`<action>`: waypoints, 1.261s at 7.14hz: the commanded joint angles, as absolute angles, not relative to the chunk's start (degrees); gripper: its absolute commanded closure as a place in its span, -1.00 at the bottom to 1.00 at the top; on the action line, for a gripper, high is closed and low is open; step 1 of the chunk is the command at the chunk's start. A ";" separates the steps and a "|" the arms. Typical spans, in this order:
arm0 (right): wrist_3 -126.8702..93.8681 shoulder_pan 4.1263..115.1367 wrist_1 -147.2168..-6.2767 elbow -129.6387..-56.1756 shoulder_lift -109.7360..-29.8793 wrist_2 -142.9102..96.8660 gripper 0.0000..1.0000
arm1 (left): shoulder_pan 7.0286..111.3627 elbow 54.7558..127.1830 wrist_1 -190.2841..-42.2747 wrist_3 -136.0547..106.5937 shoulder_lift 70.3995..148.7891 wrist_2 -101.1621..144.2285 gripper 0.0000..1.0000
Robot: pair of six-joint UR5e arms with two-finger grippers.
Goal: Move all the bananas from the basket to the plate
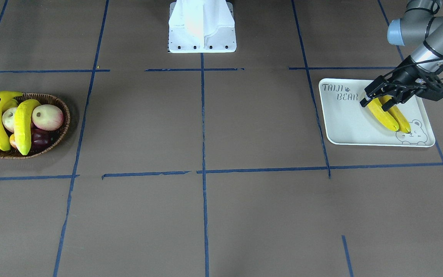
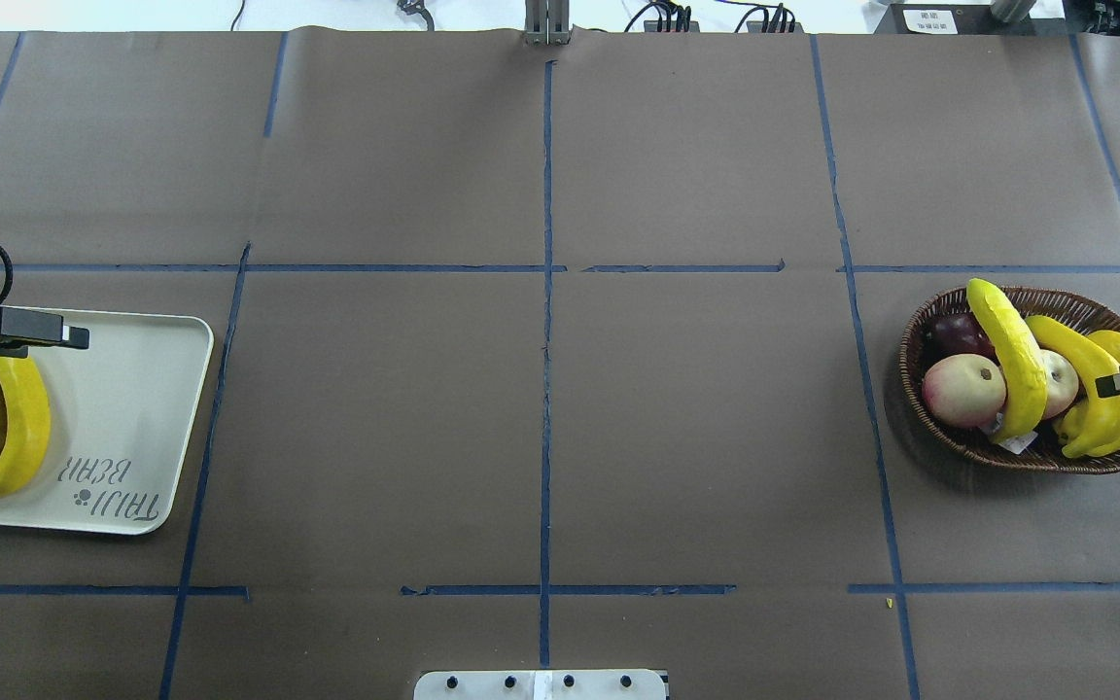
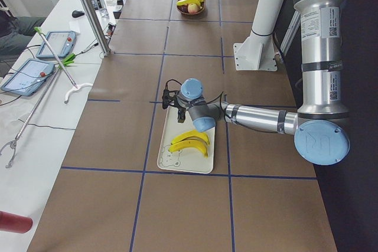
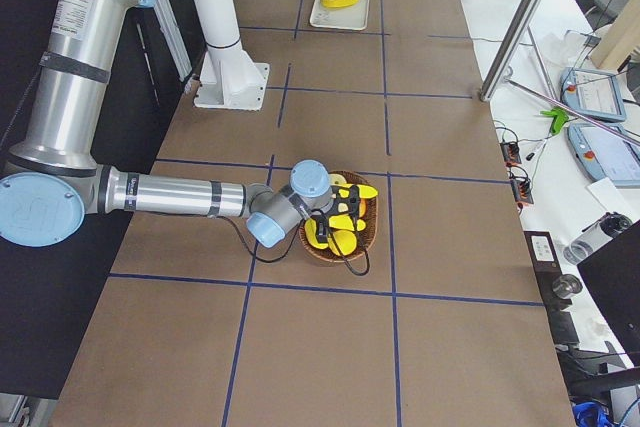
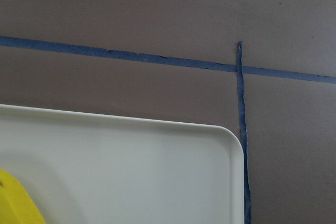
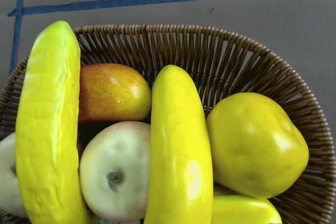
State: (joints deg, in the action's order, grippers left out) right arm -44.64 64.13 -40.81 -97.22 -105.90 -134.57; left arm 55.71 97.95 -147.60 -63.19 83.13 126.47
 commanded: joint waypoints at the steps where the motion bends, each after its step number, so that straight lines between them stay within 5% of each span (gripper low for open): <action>1: -44.74 63.11 -40.78 -97.12 -105.91 -134.47 -0.71 | 55.64 97.91 -147.57 -63.19 83.32 126.47 -0.99; 2: -44.74 63.11 -40.78 -97.12 -105.82 -134.47 0.26 | 55.72 97.82 -147.57 -63.19 83.32 126.39 -0.99; 4: -44.47 63.10 -40.26 -97.55 -105.91 -134.73 0.99 | 55.72 97.82 -147.57 -63.19 83.32 126.39 -0.99; 9: -44.21 78.27 -40.08 -110.28 -109.96 -136.83 1.00 | 55.72 97.82 -147.66 -63.19 83.32 126.39 -0.99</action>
State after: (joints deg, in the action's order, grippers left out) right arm -44.12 72.76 -40.08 -106.62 -109.34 -135.65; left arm 55.78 97.88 -147.64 -63.19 83.29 126.42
